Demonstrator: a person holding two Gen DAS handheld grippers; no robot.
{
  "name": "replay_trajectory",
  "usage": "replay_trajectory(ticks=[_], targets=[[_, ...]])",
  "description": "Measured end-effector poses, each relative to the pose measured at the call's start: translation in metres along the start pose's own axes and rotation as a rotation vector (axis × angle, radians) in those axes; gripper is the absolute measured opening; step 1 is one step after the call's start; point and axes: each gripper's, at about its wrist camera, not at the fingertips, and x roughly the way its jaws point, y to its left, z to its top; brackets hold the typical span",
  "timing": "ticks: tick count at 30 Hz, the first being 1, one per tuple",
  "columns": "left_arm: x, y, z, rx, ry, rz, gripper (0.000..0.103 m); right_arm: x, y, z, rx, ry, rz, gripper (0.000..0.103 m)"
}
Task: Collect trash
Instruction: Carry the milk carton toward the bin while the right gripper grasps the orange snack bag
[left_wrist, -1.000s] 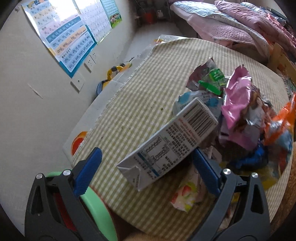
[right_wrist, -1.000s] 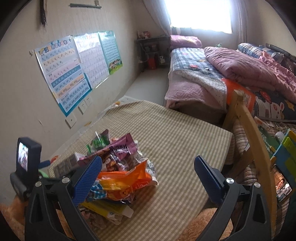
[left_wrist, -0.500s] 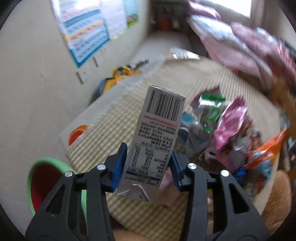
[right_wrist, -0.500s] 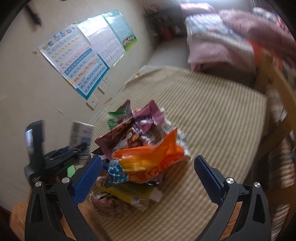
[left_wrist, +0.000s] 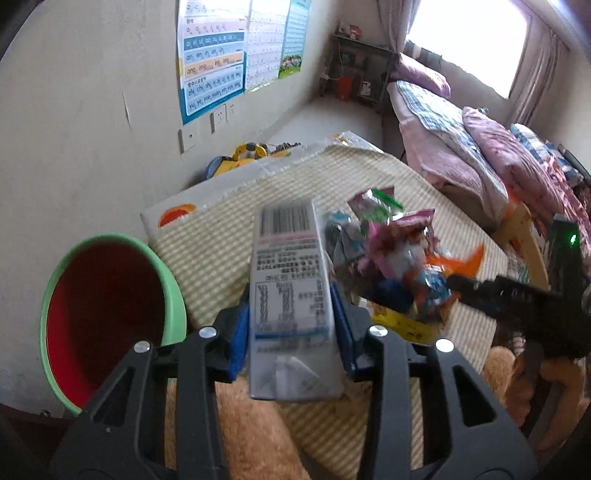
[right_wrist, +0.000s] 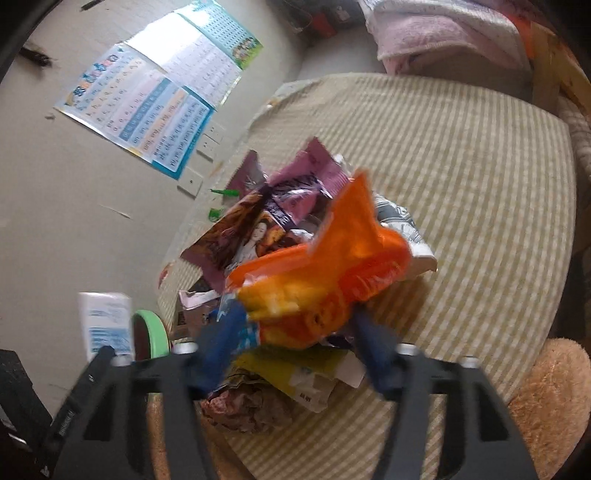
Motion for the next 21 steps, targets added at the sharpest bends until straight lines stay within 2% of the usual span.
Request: replay_trajectory(ticks=[2, 7, 10, 13, 14, 15, 17, 21], targets=[[-0.003, 0.003, -0.002, -0.013, -0.001, -0.005, 0.036, -0.009, 0.007, -0.001, -0.033, -0.023, 0.004, 0.0], [-0.015, 0.013, 0.0, -0.043, -0.039, -0.006, 0.036, -0.033, 0.035, -0.004, -0.146, -0.108, 0.002, 0.0], [-0.019, 0.019, -0.001, -0.059, -0.044, -0.01, 0.036, -0.037, 0.04, -0.004, -0.162, -0.118, 0.005, 0.001], [-0.023, 0.023, -0.001, -0.071, -0.051, -0.011, 0.036, -0.035, 0.023, -0.004, -0.081, -0.115, -0.009, 0.017], [-0.024, 0.025, -0.001, -0.074, -0.054, -0.011, 0.036, -0.033, 0.015, -0.003, -0.045, -0.108, -0.019, 0.037], [-0.025, 0.027, -0.002, -0.078, -0.057, -0.01, 0.036, -0.031, 0.012, -0.001, -0.013, -0.106, -0.025, 0.063], [-0.025, 0.031, -0.003, -0.091, -0.055, -0.013, 0.036, -0.029, 0.0, 0.001, 0.088, -0.112, -0.02, 0.074], [-0.025, 0.032, -0.004, -0.095, -0.051, -0.016, 0.036, -0.019, -0.007, 0.005, 0.199, -0.047, 0.024, 0.082]])
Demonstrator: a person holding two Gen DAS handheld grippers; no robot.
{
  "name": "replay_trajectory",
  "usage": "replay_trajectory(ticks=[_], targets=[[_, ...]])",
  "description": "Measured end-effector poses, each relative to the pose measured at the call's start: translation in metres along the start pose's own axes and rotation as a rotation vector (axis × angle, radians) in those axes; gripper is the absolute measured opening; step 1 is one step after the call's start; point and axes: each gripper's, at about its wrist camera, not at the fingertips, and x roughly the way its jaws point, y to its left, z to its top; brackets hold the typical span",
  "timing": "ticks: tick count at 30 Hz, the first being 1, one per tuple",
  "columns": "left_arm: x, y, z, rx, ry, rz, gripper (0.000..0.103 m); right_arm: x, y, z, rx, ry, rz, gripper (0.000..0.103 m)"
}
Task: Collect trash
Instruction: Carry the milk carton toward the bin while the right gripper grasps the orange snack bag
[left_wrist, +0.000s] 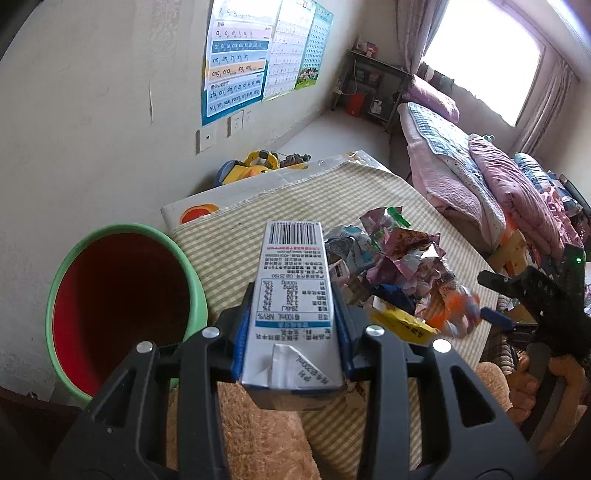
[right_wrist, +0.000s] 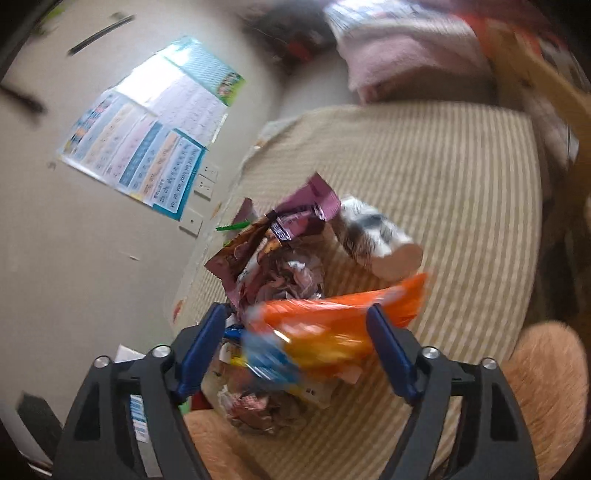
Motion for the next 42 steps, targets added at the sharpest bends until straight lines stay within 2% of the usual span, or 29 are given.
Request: replay_trajectory(ticks=[2, 10, 12, 17, 20, 23, 26, 28, 31, 35, 39, 42], targets=[[0.0, 0.001, 0.0, 0.002, -0.001, -0.001, 0.036, 0.001, 0.002, -0.002, 0.005, 0.01, -0.006, 0.082], [-0.001, 0.001, -0.003, 0.002, 0.004, 0.003, 0.036, -0.023, -0.004, -0.014, -0.139, -0.071, -0.221, 0.085], [0.0, 0.0, -0.003, 0.002, 0.009, 0.0, 0.036, -0.024, -0.011, -0.018, -0.169, -0.077, -0.274, 0.089], [0.005, -0.004, -0.005, 0.014, 0.027, -0.009, 0.036, -0.02, -0.031, -0.026, -0.234, -0.07, -0.414, 0.089], [0.006, -0.005, -0.007, 0.017, 0.032, -0.013, 0.036, -0.007, -0.043, -0.027, -0.249, -0.005, -0.463, 0.089], [0.006, -0.006, -0.008, 0.018, 0.035, -0.014, 0.036, 0.002, -0.057, -0.033, -0.212, 0.052, -0.438, 0.086], [0.006, -0.004, -0.008, 0.013, 0.037, -0.011, 0.036, 0.005, -0.061, -0.037, -0.205, 0.084, -0.394, 0.047], [0.006, -0.003, -0.008, 0.01, 0.036, -0.01, 0.036, -0.003, -0.054, -0.038, -0.219, 0.06, -0.361, 0.045], [0.005, 0.0, -0.007, 0.006, 0.033, -0.006, 0.036, -0.022, -0.032, -0.035, -0.282, -0.022, -0.325, 0.043], [0.004, 0.007, -0.006, -0.005, 0.027, 0.011, 0.036, -0.045, 0.012, -0.034, -0.372, -0.106, -0.235, 0.043], [0.004, 0.025, -0.005, -0.033, 0.022, 0.05, 0.036, -0.045, 0.055, -0.045, -0.469, -0.117, -0.157, 0.043], [-0.001, 0.044, -0.006, -0.066, 0.01, 0.087, 0.036, -0.033, 0.09, -0.058, -0.543, -0.083, -0.092, 0.043]])
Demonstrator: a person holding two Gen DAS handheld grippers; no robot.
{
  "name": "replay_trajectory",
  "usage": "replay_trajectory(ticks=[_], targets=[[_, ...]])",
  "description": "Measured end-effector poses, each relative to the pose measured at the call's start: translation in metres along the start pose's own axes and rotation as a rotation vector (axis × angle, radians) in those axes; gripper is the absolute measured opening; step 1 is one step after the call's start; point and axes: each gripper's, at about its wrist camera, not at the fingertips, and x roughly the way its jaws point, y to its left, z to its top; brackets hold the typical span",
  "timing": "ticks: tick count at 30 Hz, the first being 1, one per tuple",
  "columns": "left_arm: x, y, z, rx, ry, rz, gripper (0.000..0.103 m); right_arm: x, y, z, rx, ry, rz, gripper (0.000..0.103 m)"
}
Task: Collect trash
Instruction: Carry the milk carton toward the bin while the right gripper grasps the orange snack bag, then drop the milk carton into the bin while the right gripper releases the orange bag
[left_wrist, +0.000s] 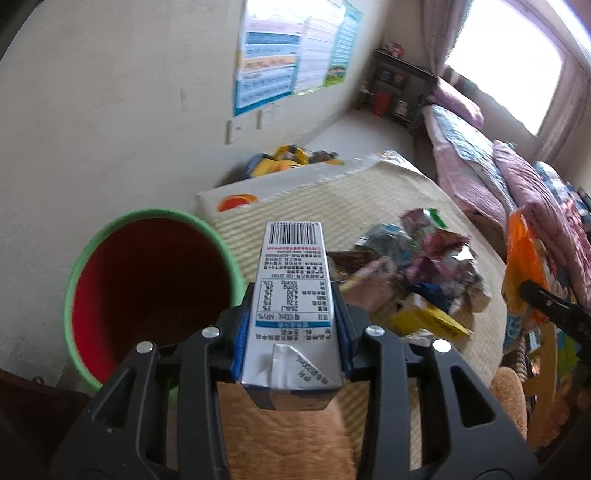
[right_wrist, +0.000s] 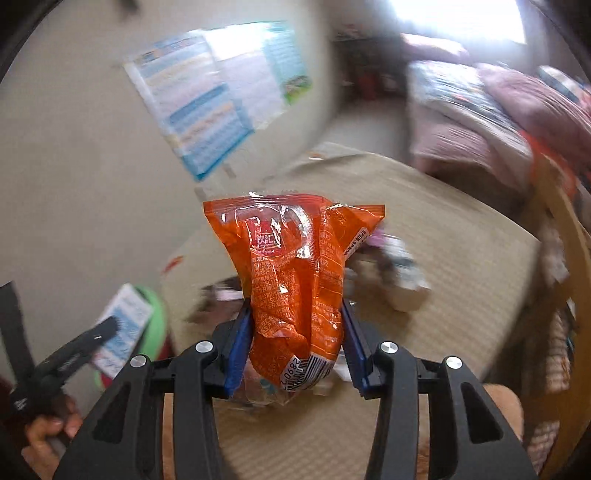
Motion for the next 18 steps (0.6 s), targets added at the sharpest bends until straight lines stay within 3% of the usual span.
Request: replay_trajectory(ticks=[10, 18], targets=[[-0.004, 0.09, -0.009, -0.137, -0.005, 0.183, 0.036, 0.059, 0.116, 0.002, -0.142, 0.151, 0.213, 0.044], [-0.003, 0.151, -0.024, -0.252, 0.024, 0.246, 0.036, 0.113, 0.191, -0.007, -0.214, 0.292, 0.342, 0.048]])
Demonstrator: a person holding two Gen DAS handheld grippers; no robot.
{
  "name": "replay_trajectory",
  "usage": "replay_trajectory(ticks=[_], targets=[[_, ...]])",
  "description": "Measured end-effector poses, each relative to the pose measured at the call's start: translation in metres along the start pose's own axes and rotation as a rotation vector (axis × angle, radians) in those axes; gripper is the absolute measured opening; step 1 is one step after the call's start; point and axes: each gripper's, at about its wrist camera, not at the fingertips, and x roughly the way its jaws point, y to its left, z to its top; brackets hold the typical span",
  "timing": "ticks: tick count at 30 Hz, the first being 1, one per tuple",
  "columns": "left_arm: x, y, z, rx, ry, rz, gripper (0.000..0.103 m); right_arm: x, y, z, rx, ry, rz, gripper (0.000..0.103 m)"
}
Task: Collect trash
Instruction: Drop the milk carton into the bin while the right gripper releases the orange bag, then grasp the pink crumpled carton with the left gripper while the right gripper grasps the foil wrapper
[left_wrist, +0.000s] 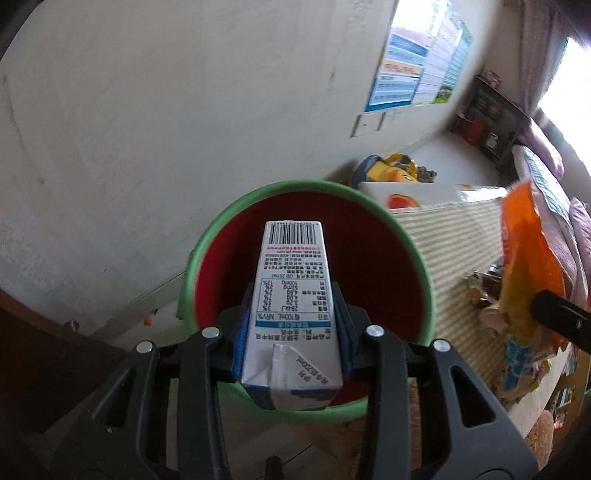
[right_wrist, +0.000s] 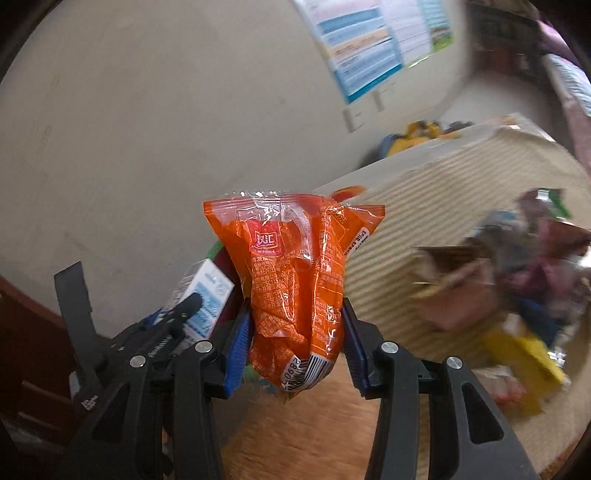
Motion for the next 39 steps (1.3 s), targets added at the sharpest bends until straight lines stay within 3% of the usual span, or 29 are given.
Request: replay_trajectory(ticks=[1, 4, 5, 16, 23, 27, 30, 34, 39], targets=[[0.001, 0.003, -0.001, -0.011, 0.001, 0.005, 0.037, 0.004, 0.004, 0.001, -0.003, 0.004, 0.011, 0.05], [0.0, 0.011, -0.002, -0.038, -0.01, 0.01, 0.065, 0.017, 0.016, 0.009, -0.003, 0.001, 0.038, 0.062], [0.0, 0.013, -0.002, -0.044, -0.015, 0.012, 0.068, 0.017, 0.017, 0.011, 0.003, -0.005, 0.041, 0.069], [0.0, 0.003, -0.003, -0.032, -0.009, -0.013, 0.07, -0.023, -0.003, -0.005, 0.035, -0.059, -0.007, 0.072], [-0.007, -0.02, -0.003, 0.012, -0.019, -0.042, 0.07, -0.079, -0.059, -0.017, 0.068, -0.161, -0.183, 0.074], [-0.012, -0.035, -0.004, 0.045, -0.02, -0.066, 0.07, -0.098, -0.084, -0.037, 0.078, -0.177, -0.278, 0.075], [-0.015, -0.051, -0.006, 0.078, -0.021, -0.084, 0.07, -0.095, -0.106, -0.06, 0.107, -0.143, -0.322, 0.076], [-0.021, -0.073, -0.01, 0.131, -0.022, -0.11, 0.07, -0.074, -0.13, -0.085, 0.183, -0.065, -0.307, 0.076], [-0.03, -0.095, -0.016, 0.183, -0.023, -0.13, 0.07, -0.049, -0.135, -0.091, 0.164, -0.014, -0.299, 0.075]])
